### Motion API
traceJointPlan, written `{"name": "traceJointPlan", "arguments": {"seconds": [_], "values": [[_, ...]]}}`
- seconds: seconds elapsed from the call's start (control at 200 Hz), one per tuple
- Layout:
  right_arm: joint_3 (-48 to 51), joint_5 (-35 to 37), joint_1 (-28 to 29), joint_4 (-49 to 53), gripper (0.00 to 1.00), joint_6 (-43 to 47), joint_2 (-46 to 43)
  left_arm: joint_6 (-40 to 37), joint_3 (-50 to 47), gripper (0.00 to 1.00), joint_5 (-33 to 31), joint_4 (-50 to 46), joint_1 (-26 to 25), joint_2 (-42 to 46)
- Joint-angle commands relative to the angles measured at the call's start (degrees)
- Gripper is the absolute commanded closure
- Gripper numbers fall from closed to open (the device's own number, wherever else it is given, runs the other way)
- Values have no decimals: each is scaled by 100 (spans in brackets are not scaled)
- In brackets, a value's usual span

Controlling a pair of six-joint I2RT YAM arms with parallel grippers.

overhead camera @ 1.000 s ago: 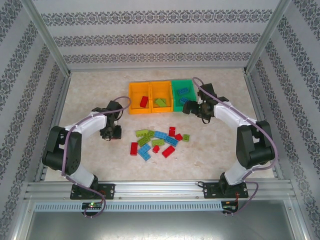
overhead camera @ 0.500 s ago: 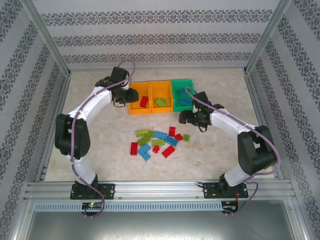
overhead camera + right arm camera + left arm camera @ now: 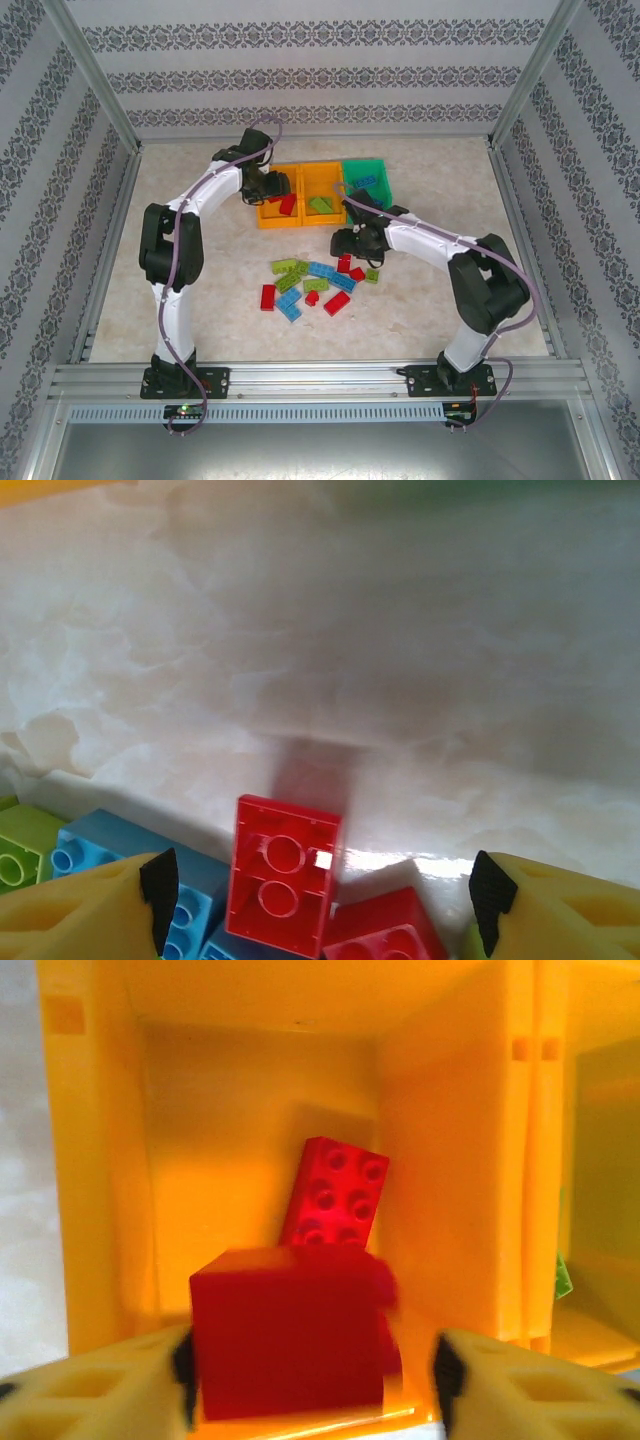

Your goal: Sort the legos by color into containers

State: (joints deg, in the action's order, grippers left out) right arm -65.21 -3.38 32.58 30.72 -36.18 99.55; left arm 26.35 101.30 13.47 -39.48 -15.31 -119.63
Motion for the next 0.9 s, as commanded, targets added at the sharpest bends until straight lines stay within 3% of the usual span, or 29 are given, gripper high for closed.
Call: {"name": "traceJointPlan", "arguments": {"seconds": [0.0,0.07,0.44,0.639,0.894], "values": [[-362,240,155,469,21,-143,322,204,37,22,12,-188,-99,152],[-536,290,203,650,22,-121,527,230,-67,0,77,-130,-138,367],[-915,316,314,1013,38,-77,1057,564,-1236,0,84,445,-153,1721],[-970,360,354,991,60,-65,1005,239,-2065,0,-320,677,-151,2505],[-1197,95,346,741,70,-100,527,-216,-2920,0,-667,618,-152,3087]]}}
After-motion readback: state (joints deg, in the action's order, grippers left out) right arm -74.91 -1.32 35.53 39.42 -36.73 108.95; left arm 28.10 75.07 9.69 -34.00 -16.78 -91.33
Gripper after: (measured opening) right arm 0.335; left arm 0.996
